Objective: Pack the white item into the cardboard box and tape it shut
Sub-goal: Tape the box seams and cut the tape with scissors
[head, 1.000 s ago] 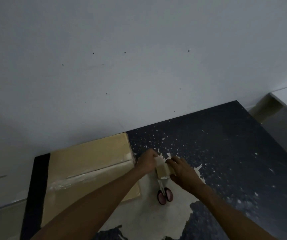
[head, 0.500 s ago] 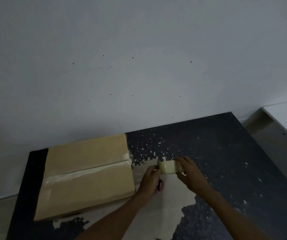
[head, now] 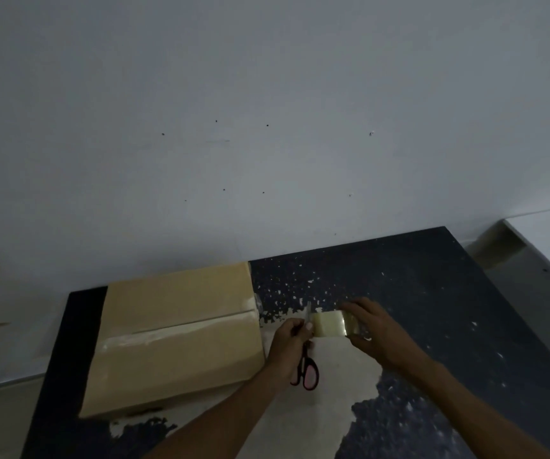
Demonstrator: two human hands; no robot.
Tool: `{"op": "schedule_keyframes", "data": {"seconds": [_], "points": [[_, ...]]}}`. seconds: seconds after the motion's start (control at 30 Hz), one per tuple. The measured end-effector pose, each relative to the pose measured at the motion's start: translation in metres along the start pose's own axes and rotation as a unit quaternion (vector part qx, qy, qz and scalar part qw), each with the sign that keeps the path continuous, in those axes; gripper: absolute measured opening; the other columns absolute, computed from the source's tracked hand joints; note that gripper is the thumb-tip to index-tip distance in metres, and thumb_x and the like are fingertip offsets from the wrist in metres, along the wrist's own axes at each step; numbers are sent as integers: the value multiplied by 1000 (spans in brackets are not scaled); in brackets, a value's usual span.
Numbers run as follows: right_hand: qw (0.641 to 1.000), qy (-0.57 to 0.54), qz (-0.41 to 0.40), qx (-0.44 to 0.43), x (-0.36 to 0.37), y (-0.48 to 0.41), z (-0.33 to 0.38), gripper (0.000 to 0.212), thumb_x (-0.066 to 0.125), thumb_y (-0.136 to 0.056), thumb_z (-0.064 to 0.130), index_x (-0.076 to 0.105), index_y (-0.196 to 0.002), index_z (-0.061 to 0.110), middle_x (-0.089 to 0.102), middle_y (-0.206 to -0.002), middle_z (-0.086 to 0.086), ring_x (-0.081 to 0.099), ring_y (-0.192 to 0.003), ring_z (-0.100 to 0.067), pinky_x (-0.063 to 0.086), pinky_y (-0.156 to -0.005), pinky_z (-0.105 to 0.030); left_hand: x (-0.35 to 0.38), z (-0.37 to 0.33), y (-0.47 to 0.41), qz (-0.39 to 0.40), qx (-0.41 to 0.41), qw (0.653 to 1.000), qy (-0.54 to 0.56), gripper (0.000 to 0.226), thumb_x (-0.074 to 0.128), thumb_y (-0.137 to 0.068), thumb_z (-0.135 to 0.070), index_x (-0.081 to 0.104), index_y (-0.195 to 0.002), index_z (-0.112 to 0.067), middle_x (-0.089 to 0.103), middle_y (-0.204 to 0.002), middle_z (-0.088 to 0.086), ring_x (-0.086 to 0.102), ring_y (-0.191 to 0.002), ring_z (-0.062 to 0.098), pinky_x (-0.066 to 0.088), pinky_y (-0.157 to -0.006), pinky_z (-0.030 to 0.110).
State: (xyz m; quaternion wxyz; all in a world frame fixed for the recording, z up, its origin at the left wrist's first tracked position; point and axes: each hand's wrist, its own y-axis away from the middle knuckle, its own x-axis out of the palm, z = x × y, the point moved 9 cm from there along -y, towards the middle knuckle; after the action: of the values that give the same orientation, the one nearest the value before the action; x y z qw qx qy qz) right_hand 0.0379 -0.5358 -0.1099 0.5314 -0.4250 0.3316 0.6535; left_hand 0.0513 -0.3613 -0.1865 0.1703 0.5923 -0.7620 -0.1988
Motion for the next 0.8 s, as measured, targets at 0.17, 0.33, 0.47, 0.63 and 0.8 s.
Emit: {"op": "schedule_keyframes", "data": {"seconds": [0.17, 0.33, 0.47, 0.63, 0.8], "points": [[1000, 23, 5, -3, -4, 5, 2, 58, 70, -84, 29, 48, -137, 19, 51, -131, -2, 51, -116, -20, 45, -94, -29, 2, -13, 2, 24, 9, 996, -89, 21, 46, -102, -26, 63, -104, -13, 62, -85, 0, 55, -77, 12, 41, -69, 26], [999, 31, 7, 6, -14, 5, 4, 59, 66, -88, 37, 44, -140, 22, 49, -136, 2, 48, -121, -15, 41, -97, -26, 2, -29, 2, 38, 23, 993, -113, 16, 43, -102, -26, 59, -101, -21, 60, -89, 0, 53, -80, 14, 42, -72, 28], [999, 43, 2, -12, -21, 4, 14, 55, 66, -87, 40, 49, -135, 20, 54, -130, 0, 54, -113, -18, 49, -93, -31, -2, -39, 3, 13, 52, 987, -154, 15, 44, -102, -26, 55, -102, -15, 60, -94, 6, 51, -78, 15, 41, -69, 31], [998, 67, -7, -14, -24, 1, 22, 55, 69, -84, 38, 51, -133, 20, 57, -128, 0, 56, -109, -18, 52, -88, -33, -8, -50, 9, -35, 88, 981, -168, 14, 46, -102, -24, 54, -97, -14, 60, -93, 3, 54, -84, 17, 39, -68, 28], [997, 72, 19, 6, -21, 6, 16, 58, 65, -87, 43, 48, -137, 20, 55, -135, 0, 54, -116, -17, 44, -97, -27, -3, -44, 7, 2, 60, 986, -159, 18, 44, -102, -24, 57, -104, -10, 62, -100, 9, 57, -90, 22, 42, -75, 31]]}}
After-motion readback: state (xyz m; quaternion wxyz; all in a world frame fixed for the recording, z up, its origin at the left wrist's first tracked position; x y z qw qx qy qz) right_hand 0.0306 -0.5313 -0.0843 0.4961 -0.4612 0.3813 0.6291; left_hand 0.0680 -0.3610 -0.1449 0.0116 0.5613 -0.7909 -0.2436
